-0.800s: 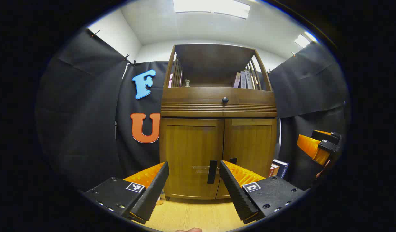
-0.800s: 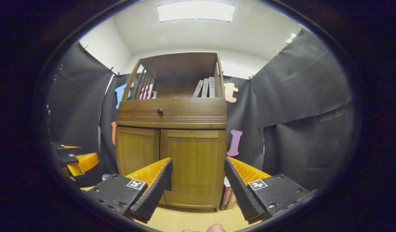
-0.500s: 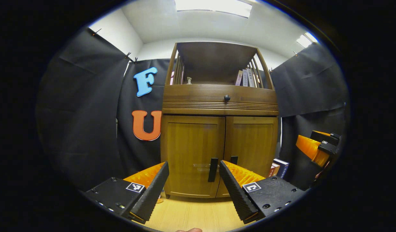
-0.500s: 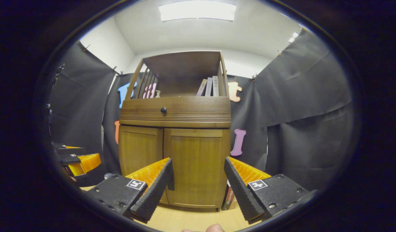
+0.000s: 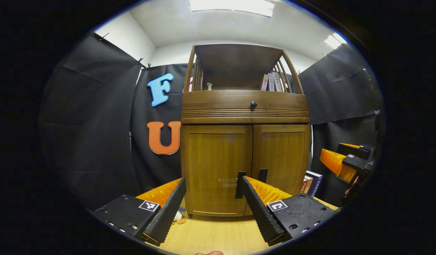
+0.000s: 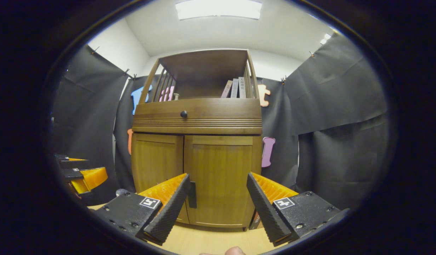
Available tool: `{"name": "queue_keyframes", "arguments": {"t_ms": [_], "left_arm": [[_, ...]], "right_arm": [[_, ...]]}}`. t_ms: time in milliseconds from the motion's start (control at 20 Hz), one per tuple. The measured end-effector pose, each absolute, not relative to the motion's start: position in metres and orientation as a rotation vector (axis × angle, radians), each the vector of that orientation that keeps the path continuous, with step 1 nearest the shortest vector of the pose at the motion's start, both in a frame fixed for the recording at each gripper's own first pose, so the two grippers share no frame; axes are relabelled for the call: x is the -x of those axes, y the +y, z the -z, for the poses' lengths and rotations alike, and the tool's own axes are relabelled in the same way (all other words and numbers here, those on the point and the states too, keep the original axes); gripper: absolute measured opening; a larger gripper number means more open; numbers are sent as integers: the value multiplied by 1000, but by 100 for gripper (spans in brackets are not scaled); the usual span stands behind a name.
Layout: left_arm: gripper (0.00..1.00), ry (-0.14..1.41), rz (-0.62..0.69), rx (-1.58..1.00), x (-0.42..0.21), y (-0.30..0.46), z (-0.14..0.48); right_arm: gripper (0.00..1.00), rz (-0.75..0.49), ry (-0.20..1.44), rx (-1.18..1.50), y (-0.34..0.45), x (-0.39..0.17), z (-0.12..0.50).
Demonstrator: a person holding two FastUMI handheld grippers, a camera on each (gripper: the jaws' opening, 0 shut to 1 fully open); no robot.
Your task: Open the right door of the double-door shoe cabinet with the right hand, and open the left door with the left hand.
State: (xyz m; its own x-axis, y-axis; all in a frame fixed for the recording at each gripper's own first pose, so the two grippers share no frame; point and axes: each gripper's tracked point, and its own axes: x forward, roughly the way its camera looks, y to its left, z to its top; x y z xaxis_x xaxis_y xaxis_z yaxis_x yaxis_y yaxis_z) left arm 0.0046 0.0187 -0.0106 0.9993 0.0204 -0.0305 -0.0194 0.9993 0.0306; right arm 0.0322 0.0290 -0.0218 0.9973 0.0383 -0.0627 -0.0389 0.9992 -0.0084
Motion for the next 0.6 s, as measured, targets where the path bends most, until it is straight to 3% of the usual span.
{"name": "queue_keyframes", "arguments": {"t_ms": [600], "left_arm": [[95, 67, -82, -47, 0, 46, 30]], "right_arm": [[100, -108, 180, 8, 81, -107, 78]]}}
